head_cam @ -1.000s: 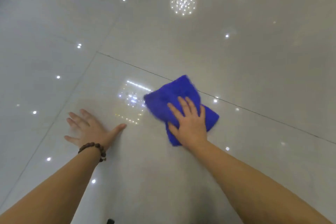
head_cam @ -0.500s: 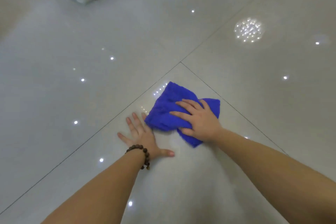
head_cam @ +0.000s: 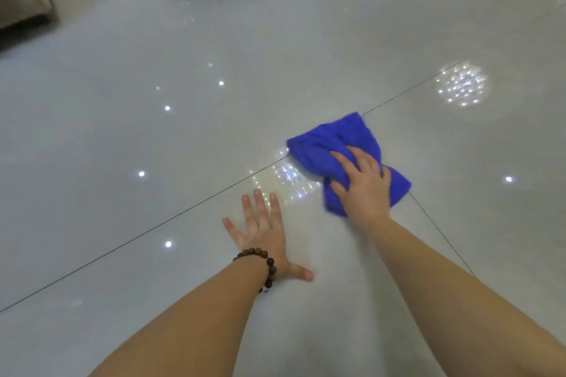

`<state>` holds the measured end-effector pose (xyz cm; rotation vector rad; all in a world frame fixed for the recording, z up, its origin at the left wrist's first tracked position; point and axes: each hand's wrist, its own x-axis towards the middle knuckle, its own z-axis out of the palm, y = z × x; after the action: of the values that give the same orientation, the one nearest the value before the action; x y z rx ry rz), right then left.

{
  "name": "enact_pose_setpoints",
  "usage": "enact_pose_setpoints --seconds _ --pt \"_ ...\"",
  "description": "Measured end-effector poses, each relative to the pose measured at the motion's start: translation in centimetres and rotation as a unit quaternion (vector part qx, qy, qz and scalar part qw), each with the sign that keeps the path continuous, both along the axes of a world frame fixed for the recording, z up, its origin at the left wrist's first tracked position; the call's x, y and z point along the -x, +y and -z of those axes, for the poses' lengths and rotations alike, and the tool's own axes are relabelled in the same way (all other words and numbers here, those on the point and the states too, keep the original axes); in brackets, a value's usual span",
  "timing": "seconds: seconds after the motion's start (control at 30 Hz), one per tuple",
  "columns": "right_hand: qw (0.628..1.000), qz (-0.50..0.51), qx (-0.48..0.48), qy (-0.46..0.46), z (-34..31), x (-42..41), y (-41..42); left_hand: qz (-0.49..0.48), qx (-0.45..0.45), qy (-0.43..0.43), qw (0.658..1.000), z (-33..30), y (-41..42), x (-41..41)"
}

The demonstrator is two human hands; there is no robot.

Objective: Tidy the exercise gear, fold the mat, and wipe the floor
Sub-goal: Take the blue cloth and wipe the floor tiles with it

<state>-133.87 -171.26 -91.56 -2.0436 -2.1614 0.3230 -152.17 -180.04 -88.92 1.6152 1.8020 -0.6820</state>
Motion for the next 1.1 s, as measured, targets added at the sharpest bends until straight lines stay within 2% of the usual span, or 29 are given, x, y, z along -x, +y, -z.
enact_pose_setpoints --seconds 0.07,0.13,0.2,0.3,0.37,0.43,0.5,0.6,0.67,0.73,0.87,1.0,1.1 --pt "0.984 0.177 0.008 0.02 -0.3 -4.7 -2.0 -0.001 0.0 0.001 1.0 -0.1 0.0 0.1" --pt "0.96 0.278 0.018 0.026 -0.5 -4.5 -5.0 -0.002 0.002 0.002 1.0 -0.2 0.0 0.2" --pt "0.969 0.246 0.01 0.003 -0.2 -2.1 -9.4 -0.005 -0.004 0.003 1.0 -0.5 0.0 0.1" --pt "0.997 0.071 -0.003 -0.034 -0.2 -0.8 -15.4 -0.005 -0.014 0.01 1.0 -0.6 -0.1 -0.1" --pt "0.998 -0.014 -0.018 -0.054 0.0 -2.9 -17.4 -0.003 -0.026 0.015 1.0 -0.6 -0.3 -0.2" --pt "0.998 0.011 -0.027 -0.06 0.1 -5.7 -18.4 0.008 -0.049 0.028 0.998 -0.7 -0.9 0.0" --pt "0.993 0.098 -0.004 -0.072 -0.2 -7.6 -18.9 0.022 -0.089 0.034 0.995 -1.0 -2.1 0.4" --pt "0.985 0.112 0.093 -0.094 -2.1 -9.4 -18.2 0.048 -0.144 0.048 0.987 -4.2 -5.2 -0.3" --pt "0.976 0.095 0.171 -0.093 -5.0 -10.7 -17.8 0.072 -0.163 0.052 0.983 -7.5 -7.4 -1.6" --pt "0.972 0.109 0.191 -0.081 -8.9 -12.3 -18.1 0.089 -0.183 0.026 0.979 -11.8 -8.8 -3.2" --pt "0.973 0.162 0.163 -0.005 -20.5 -14.6 -21.0 0.101 -0.243 -0.054 0.963 -21.8 -10.2 -6.9" --pt "0.966 0.213 0.131 0.061 -33.3 -16.0 -24.5 0.113 -0.232 -0.083 0.962 -33.8 -11.0 -10.6" --pt "0.96 0.243 0.114 0.074 -44.0 -16.6 -27.0 0.131 -0.214 -0.089 0.964 -43.9 -11.2 -12.5"
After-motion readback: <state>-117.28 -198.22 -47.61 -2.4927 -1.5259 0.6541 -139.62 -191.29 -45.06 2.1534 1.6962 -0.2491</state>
